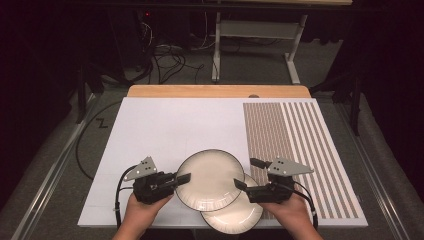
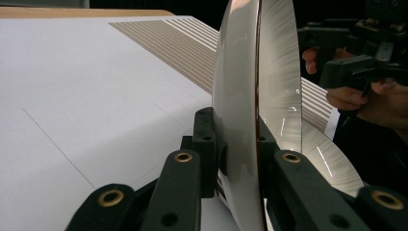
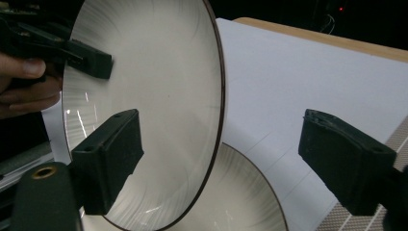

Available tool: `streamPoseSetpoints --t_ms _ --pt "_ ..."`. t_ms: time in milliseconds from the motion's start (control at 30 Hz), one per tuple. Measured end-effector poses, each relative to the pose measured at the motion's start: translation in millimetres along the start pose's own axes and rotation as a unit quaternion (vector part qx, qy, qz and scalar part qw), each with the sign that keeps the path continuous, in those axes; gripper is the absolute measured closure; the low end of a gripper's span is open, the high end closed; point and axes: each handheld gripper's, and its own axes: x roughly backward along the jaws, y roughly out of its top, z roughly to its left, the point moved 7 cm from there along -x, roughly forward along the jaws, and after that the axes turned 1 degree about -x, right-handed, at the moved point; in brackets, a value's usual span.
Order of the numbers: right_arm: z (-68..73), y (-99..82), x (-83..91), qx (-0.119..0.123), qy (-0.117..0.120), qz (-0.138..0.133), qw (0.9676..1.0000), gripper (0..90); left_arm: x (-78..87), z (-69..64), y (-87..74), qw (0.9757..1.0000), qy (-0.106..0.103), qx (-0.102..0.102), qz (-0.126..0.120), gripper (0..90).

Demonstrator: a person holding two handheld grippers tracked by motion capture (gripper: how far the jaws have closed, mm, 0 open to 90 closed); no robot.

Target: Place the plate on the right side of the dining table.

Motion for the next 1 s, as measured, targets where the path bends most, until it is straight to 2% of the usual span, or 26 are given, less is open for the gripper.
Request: streamPoseSetpoints --t_ms 233,433,500,767,1000 --pt "2.5 -14.6 -8.5 -0.029 0.014 0.019 0.9993 28.0 0.1 0.3 -0.1 1.0000 0.003 -0.001 0.000 78.9" --pt "-0.5 -19.7 -8.3 -0.050 0.016 0.011 0.9985 46.9 -0.1 0.1 0.1 1.0000 0.003 -0.001 -0.001 78.9" --pt "-1.7 -21.0 -7.9 -0.062 0.027 0.013 0.9976 52.9 -0.1 0.1 0.1 1.0000 0.003 -0.001 -0.001 78.9" --pt "3.4 -23.5 -11.7 -0.067 0.039 0.025 0.9967 66.7 -0.4 -0.1 0.2 1.0000 0.002 -0.001 -0.002 78.9" --pt "5.0 -24.3 -13.7 -0.087 0.043 0.032 0.9948 77.1 -0.1 -0.4 0.2 1.0000 0.003 -0.002 -0.001 79.0"
